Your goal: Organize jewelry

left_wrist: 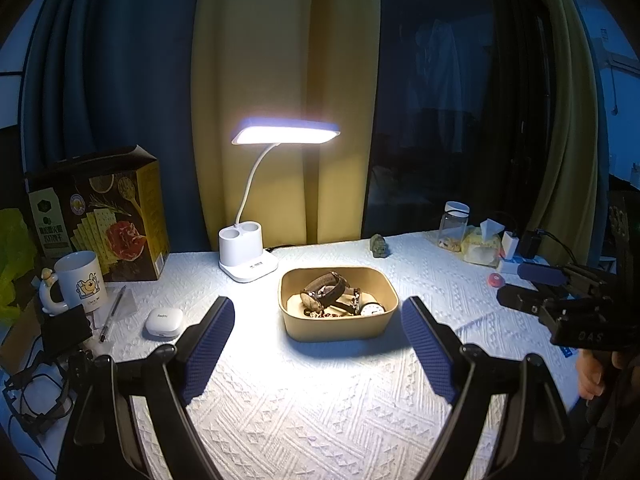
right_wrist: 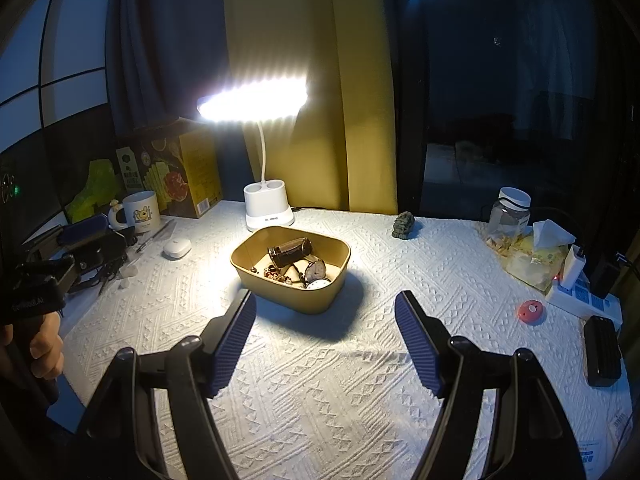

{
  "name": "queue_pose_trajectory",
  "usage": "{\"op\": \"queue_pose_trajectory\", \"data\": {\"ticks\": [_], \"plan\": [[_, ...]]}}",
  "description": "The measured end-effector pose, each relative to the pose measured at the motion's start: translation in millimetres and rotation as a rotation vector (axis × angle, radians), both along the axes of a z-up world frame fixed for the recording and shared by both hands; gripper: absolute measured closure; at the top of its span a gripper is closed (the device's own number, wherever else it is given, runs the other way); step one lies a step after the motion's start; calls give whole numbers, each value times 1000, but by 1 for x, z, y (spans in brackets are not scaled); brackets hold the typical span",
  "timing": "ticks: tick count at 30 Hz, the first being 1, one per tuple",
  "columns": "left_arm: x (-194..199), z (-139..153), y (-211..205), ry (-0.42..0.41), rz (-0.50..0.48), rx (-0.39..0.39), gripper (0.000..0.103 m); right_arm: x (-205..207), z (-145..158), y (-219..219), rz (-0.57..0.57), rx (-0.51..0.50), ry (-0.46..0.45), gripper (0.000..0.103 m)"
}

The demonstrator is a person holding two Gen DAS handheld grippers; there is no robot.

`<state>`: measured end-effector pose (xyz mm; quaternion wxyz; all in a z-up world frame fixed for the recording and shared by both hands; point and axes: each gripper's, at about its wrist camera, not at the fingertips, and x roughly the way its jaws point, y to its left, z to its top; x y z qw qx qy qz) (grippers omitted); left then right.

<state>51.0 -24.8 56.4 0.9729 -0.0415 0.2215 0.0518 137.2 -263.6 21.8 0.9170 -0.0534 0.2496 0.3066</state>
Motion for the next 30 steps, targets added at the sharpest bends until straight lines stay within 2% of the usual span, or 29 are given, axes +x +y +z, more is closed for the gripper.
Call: {"op": "queue_pose_trajectory", "data": {"ticks": [30], "plan": [[12, -11, 4, 30, -13, -3, 17, 17, -12, 5, -9, -21, 33, 33]]}}
